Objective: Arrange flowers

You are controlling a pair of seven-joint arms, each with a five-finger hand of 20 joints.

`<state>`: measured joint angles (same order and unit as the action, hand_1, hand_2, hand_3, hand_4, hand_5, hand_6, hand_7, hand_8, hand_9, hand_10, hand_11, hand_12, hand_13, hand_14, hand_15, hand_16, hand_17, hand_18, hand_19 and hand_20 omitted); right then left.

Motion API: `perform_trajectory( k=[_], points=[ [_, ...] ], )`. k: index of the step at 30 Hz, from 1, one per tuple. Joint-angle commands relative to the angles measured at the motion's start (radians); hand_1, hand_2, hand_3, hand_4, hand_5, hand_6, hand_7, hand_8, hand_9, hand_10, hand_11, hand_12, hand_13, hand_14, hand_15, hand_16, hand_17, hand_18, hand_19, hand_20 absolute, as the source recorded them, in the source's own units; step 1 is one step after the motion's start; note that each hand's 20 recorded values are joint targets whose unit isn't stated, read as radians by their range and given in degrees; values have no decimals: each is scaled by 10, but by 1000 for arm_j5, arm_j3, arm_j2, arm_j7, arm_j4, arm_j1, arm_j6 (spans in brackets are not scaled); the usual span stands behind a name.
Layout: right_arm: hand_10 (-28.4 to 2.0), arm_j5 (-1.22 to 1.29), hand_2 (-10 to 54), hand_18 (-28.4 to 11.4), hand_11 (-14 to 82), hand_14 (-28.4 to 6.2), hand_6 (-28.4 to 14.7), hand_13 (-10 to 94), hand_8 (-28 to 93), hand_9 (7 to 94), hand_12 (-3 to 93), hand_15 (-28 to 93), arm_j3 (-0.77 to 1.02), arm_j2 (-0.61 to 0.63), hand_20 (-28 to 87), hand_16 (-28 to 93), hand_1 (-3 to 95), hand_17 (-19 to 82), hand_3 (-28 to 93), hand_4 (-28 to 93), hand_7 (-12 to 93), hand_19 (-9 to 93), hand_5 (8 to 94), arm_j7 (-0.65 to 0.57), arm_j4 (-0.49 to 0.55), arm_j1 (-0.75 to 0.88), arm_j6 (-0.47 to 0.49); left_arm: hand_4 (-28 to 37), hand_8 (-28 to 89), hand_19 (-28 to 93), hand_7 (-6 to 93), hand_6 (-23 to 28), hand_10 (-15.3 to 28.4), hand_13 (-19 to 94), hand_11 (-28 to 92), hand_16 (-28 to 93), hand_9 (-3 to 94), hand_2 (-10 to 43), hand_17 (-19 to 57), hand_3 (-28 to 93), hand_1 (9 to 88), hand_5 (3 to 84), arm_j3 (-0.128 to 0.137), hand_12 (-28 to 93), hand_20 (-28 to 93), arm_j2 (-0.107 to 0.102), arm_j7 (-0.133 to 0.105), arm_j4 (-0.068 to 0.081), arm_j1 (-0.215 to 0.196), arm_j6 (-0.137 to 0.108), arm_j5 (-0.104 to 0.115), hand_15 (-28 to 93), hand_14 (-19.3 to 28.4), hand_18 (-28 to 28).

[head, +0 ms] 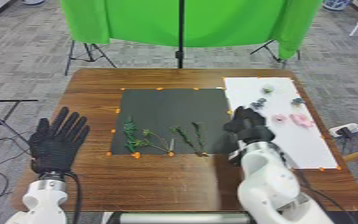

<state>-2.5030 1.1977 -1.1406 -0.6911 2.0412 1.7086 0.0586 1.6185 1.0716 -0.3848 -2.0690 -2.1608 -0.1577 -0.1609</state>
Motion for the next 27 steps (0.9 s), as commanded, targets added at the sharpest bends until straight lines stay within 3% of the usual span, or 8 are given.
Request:
perform_trajectory(
  k=[1, 6, 18, 22, 27],
  points=[
    [-221, -34, -95, -259, 280, -189, -78, 386, -159, 481, 180, 668, 152, 154, 583, 158, 360, 258, 875, -265, 298, 915, 496, 189, -119, -33, -14, -283, -93, 261, 82, 94, 157, 200, 126, -43, 293, 97, -89, 765, 251, 360, 4, 79, 80, 12, -18, -6, -30, -6, 2, 211, 154, 127],
    [-184, -97, -95, -246, 231, -176, -51, 367, -176, 459, 162, 634, 147, 180, 593, 136, 416, 256, 878, -282, 282, 921, 472, 235, -158, -42, 41, -283, -93, 260, 82, 94, 157, 200, 125, -43, 293, 98, -89, 764, 250, 360, 4, 80, 80, 13, -22, -7, -30, -7, 3, 210, 155, 126],
    [-180, -81, -95, -246, 204, -172, -43, 361, -180, 449, 164, 596, 177, 178, 590, 128, 425, 259, 885, -283, 283, 914, 478, 187, -167, -59, -2, -283, -93, 260, 81, 94, 156, 200, 126, -43, 293, 99, -89, 765, 249, 360, -5, 81, 81, 18, -15, -6, -25, -3, -3, 209, 154, 126],
    [-181, -46, -95, -244, 202, -170, -44, 360, -179, 450, 164, 586, 203, 191, 582, 127, 420, 255, 874, -283, 281, 902, 481, 310, -184, -66, -37, -283, -93, 261, 81, 95, 157, 200, 126, -42, 293, 100, -90, 765, 249, 361, -5, 80, 81, 16, -16, -6, -25, -5, -2, 210, 154, 127],
    [-139, -69, -95, -231, 198, -139, -20, 392, -187, 469, 158, 565, 143, 201, 575, 126, 447, 252, 868, -283, 292, 895, 489, 392, -245, -138, -13, -283, -93, 262, 81, 95, 157, 200, 126, -42, 293, 100, -90, 765, 249, 361, -8, 80, 82, 17, -13, -5, -22, -1, -3, 210, 154, 126]
  ],
)
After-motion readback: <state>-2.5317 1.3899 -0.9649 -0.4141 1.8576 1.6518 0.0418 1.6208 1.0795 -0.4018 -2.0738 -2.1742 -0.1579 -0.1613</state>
